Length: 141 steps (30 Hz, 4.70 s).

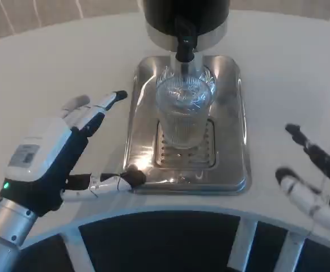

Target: Grasp the cup under the faucet to collect the drink, then remove the cup.

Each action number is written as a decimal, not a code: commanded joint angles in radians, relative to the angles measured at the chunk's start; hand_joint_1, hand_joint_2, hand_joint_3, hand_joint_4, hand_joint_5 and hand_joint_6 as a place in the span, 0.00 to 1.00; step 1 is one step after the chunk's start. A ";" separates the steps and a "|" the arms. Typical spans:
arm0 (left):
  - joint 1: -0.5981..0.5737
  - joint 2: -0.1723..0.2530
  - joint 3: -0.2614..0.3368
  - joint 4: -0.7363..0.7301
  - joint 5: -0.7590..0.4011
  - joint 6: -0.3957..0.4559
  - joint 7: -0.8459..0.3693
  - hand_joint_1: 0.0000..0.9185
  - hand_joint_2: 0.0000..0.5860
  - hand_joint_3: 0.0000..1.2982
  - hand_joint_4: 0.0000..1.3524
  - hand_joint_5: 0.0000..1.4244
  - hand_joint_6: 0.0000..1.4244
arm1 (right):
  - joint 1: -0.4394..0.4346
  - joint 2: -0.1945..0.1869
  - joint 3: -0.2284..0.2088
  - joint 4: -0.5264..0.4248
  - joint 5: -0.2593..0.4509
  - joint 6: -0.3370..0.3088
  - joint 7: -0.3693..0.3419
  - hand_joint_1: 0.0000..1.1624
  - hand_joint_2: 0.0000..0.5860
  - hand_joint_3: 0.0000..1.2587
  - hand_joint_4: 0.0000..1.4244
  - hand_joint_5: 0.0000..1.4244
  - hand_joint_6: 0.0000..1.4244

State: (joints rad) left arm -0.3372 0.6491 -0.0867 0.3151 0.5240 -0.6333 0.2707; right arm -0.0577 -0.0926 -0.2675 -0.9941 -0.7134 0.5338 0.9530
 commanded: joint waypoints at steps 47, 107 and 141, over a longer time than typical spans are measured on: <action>0.418 0.056 0.184 -0.320 0.035 0.097 -0.204 0.10 0.13 0.04 0.00 0.04 0.01 | -0.545 -0.265 0.268 0.232 0.638 0.323 -0.520 0.00 0.81 0.00 0.00 0.00 0.00; 0.505 0.081 0.293 -0.306 -0.007 0.083 -0.232 0.09 0.13 0.05 0.00 0.03 0.02 | -0.744 -0.396 0.585 0.414 0.500 0.142 -0.496 0.00 0.80 0.00 0.00 0.00 0.00; 0.442 0.060 0.258 -0.270 -0.038 0.109 -0.254 0.09 0.13 0.04 0.00 0.03 0.02 | -0.705 -0.433 0.645 0.440 0.311 -0.044 -0.400 0.00 0.80 0.00 0.00 0.00 0.00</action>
State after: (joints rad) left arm 0.1058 0.7177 0.1754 0.0411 0.5122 -0.5416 0.0380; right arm -0.7853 -0.5300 0.3426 -0.5463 -0.4120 0.5480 0.5031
